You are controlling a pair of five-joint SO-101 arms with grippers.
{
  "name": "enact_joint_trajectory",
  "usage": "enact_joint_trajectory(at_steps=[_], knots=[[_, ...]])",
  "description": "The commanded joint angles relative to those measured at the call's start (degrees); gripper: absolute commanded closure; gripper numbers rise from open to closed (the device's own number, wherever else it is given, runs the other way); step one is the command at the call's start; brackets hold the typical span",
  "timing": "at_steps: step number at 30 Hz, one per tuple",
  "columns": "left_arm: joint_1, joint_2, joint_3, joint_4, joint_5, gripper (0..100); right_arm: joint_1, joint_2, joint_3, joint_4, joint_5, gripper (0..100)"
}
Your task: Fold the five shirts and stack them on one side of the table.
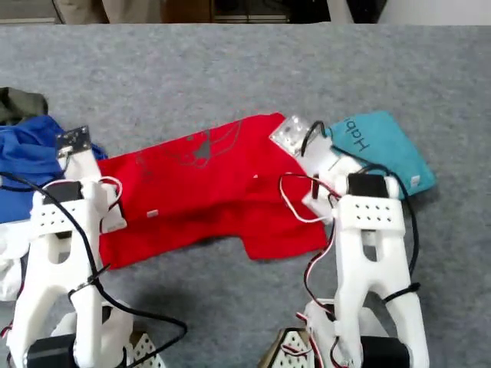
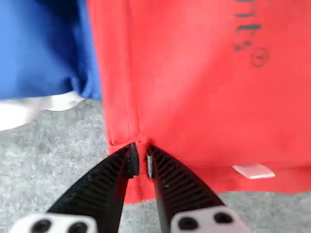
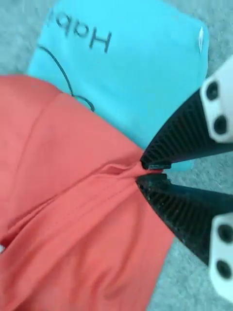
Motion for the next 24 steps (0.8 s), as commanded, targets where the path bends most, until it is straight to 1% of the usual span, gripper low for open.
enact_joint_trajectory(at_steps=[1, 4, 6, 10, 14, 20, 22, 24], knots=[[-2.6, -1.5, 0.4, -0.9, -0.7, 98, 1.2, -2.4, 1.1, -0.7, 1.4, 99.4], [-5.2, -1.5, -0.3, -0.3, -3.3, 98, 1.1, -4.4, 1.3, 1.3, 1.8, 99.4], [-6.6, -1.5, -1.8, 1.5, -3.8, 98, 0.7, -7.6, 1.5, 2.6, 2.2, 99.4], [-6.6, -1.5, -4.0, 4.5, -3.9, 98, 0.7, -12.8, 4.4, 4.0, 4.1, 99.4], [-4.0, -1.5, -1.8, 4.6, -3.9, 98, 0.9, -15.2, 10.5, 2.8, 5.2, 99.4], [4.4, -1.5, 1.4, 4.6, -4.3, 98, 1.3, -15.6, 15.0, 0.3, 4.9, 99.4], [6.6, -1.5, 1.5, 4.8, -6.8, 98, 1.3, -15.6, 15.2, 0.2, 4.9, 99.4], [7.2, -1.1, 1.6, 5.0, -8.9, 98, 1.3, -15.6, 15.2, 0.4, 5.0, 99.4]])
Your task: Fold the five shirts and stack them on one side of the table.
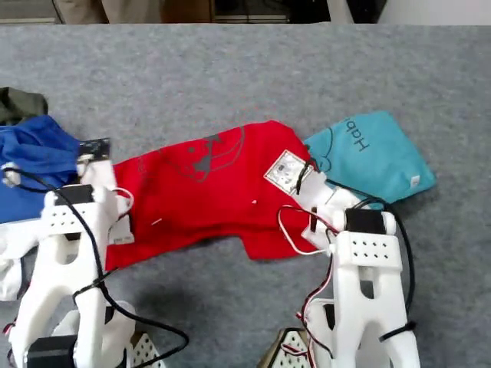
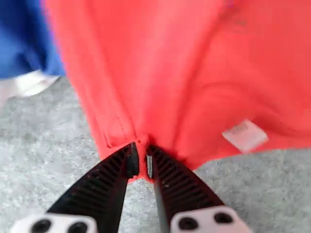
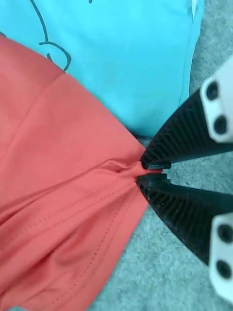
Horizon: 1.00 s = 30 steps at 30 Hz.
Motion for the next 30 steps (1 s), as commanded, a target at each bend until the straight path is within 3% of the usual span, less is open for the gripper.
enact_joint_trajectory(at_steps=[1, 8, 14, 19, 21, 26, 30], knots=[[1.5, -0.9, 0.3, 0.4, -3.2, 98, 0.9, -1.5, 0.1, -0.7, 0.7, 99.4], [1.1, -1.1, 6.2, 0.4, -10.9, 98, 0.9, -1.5, 0.1, -0.7, 0.9, 99.4], [-6.2, -1.0, 6.4, 0.4, -17.0, 98, 0.9, -1.5, 1.5, -0.8, 2.7, 99.4], [-6.5, -1.0, 6.4, 0.4, -17.6, 98, 0.4, -1.5, 2.7, -1.1, 3.0, 98.5], [-5.8, -1.0, 6.4, 0.4, -17.5, 95, 0.7, -1.5, 2.7, -1.1, 3.6, 93.7], [-8.0, -1.5, 4.9, 0.8, -17.4, 76, 0.9, -1.6, -0.5, 2.7, 5.5, 75.7], [-11.2, -1.5, -5.6, 7.8, -18.5, 77, 1.7, -1.6, -9.5, 9.8, 6.7, 76.0]])
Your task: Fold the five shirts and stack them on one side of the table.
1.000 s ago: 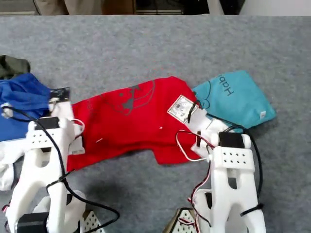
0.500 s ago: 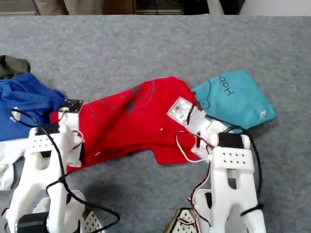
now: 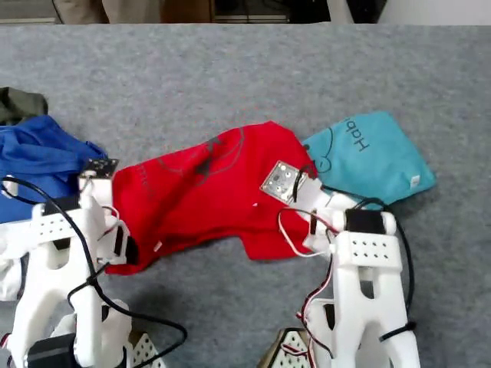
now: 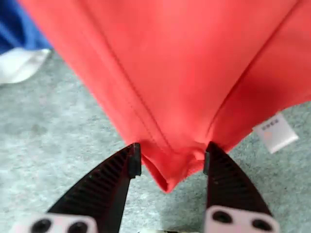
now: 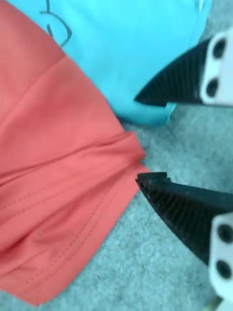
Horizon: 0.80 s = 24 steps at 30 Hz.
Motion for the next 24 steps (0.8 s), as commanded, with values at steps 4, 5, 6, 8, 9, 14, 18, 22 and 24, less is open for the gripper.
enact_joint_trajectory(at_steps=[4, 5, 6, 8, 9, 14, 18, 22, 24], knots=[[-4.3, -1.0, -22.8, 13.6, -2.8, 78, 2.4, -1.6, -18.6, 9.6, 1.1, 78.0], [-4.7, -1.0, -25.8, 14.9, -2.8, 79, 2.2, -1.6, -21.1, 10.8, 1.2, 78.3], [-5.0, -0.9, -28.1, 15.7, -2.3, 81, 2.1, -1.6, -23.4, 11.8, 1.2, 78.7], [-5.1, -0.9, -31.7, 16.4, -0.1, 85, 1.5, -1.5, -27.3, 13.2, 1.2, 79.3], [-5.2, -0.8, -32.9, 16.3, 1.7, 87, 1.2, -1.3, -28.9, 13.7, 1.1, 79.7], [-1.5, 4.5, -33.6, 10.7, 13.0, 98, -4.8, 2.5, -30.7, 6.9, -2.8, 87.1], [2.9, 17.3, -34.1, 4.0, 21.5, 98, -12.5, 16.1, -32.7, -4.6, -9.0, 97.0], [3.8, 29.9, -35.4, -3.2, 27.4, 98, -15.3, 34.0, -40.2, -11.9, -14.6, 99.2], [3.4, 34.5, -35.8, -7.1, 28.4, 98, -15.3, 43.3, -45.8, -12.8, -16.2, 99.3]])
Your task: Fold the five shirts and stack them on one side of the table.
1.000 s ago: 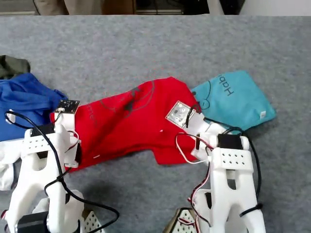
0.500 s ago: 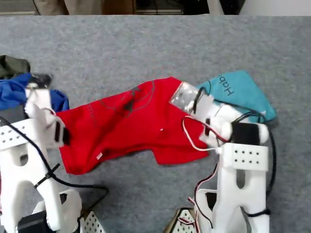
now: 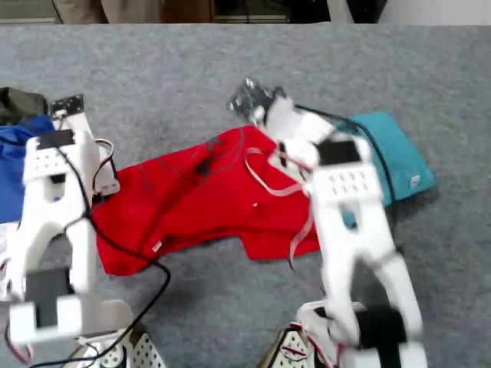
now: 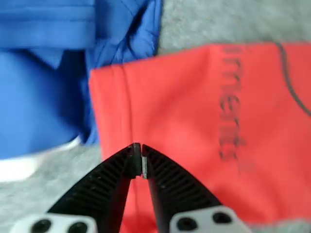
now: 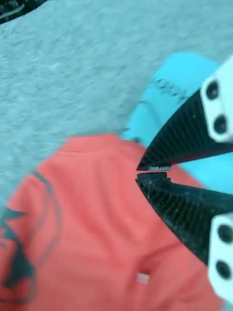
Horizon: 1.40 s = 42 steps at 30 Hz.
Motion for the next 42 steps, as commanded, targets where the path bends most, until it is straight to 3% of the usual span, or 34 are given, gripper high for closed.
enact_joint_trajectory(at_steps=[1, 8, 12, 17, 23, 33, 42], knots=[[0.0, 7.0, -3.0, -7.0, 2.3, 98, -1.2, 16.8, -11.3, -3.2, -3.4, 99.3], [-3.5, 11.2, -2.9, -16.1, 1.8, 98, 1.9, 42.2, -33.8, -2.0, -4.7, 99.3], [-6.2, 12.8, -3.2, -18.5, -1.4, 98, 5.8, 50.9, -46.2, 4.4, -4.5, 99.3], [-7.4, 14.0, -4.1, -18.4, -3.4, 98, 8.2, 55.8, -59.6, 12.5, -4.3, 99.3], [-5.1, 9.4, -5.5, -15.3, -4.0, 98, 5.0, 53.9, -70.0, 24.9, -2.8, 99.3], [-0.7, -5.8, -6.2, -4.7, -6.3, 98, -1.8, 49.0, -73.3, 43.3, -5.1, 99.3], [-1.1, -21.1, 8.1, -5.1, -10.3, 98, -8.2, 48.7, -66.2, 44.4, -9.7, 99.3]])
